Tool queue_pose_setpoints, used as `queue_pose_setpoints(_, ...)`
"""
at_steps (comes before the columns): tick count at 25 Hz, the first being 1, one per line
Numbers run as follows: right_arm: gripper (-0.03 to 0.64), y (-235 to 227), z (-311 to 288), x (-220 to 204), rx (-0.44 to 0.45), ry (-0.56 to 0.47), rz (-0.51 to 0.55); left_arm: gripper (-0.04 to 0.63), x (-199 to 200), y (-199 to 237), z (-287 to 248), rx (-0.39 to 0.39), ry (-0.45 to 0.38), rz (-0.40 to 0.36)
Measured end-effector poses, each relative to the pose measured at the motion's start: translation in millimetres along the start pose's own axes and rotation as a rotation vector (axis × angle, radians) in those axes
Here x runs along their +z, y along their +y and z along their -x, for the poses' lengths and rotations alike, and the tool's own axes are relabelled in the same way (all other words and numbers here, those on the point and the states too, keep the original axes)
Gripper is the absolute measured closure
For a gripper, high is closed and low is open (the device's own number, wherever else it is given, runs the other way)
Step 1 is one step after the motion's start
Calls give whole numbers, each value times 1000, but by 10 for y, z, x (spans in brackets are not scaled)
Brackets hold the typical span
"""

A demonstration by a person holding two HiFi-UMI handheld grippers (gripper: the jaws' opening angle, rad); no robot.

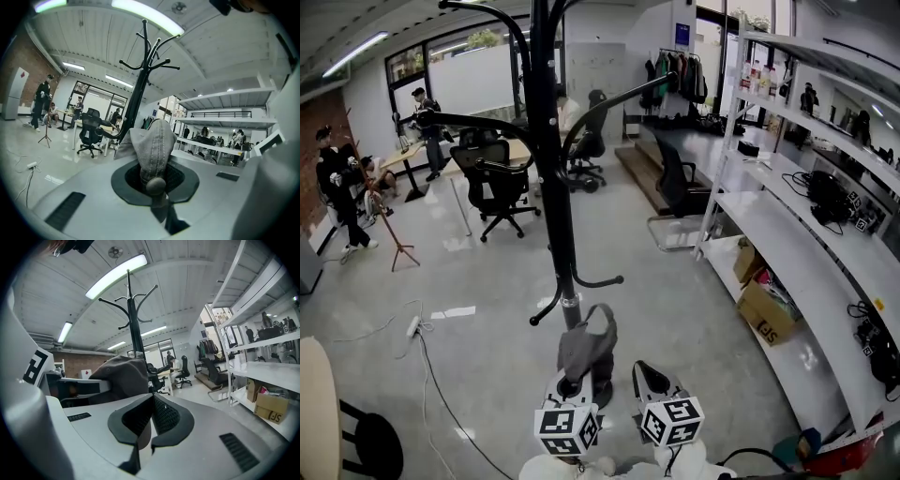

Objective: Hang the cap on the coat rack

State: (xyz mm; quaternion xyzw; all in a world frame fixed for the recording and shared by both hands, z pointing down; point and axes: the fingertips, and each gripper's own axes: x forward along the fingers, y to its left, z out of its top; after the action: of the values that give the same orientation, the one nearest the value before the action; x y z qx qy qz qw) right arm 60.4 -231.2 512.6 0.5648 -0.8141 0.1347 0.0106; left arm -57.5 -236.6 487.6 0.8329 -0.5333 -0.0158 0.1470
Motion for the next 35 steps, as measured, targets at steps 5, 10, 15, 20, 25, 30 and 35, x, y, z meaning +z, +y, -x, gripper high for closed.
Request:
queue_pose_setpoints(5, 606, -46, -125, 48, -2, 12, -4, 580, 39, 34, -88, 2, 7, 7)
queue_pose_setpoints(10, 606, -33, -250, 167, 25, -6, 16, 580, 95, 61, -203, 15, -3, 8)
queue_pose_setpoints(15, 606, -141, -266, 163, 41, 15, 12, 580, 126, 26, -272, 41, -10, 11)
queue_pose_setpoints(20, 606, -259, -268, 159, 65, 26, 4, 580, 417, -151, -257, 38, -142, -64)
queue_pose_setpoints(25, 606, -264, -254, 162, 88, 29, 0, 580, 921, -295, -164, 31, -275, -96)
queue_pose_setpoints(30, 606, -306, -237, 136, 99, 33, -10, 580, 1298, -416, -62, 32, -365, -122)
queue_pose_setpoints(35, 606, -296, -216, 144, 112, 33, -10, 580, 1518, -526, 28, 29, -421, -154)
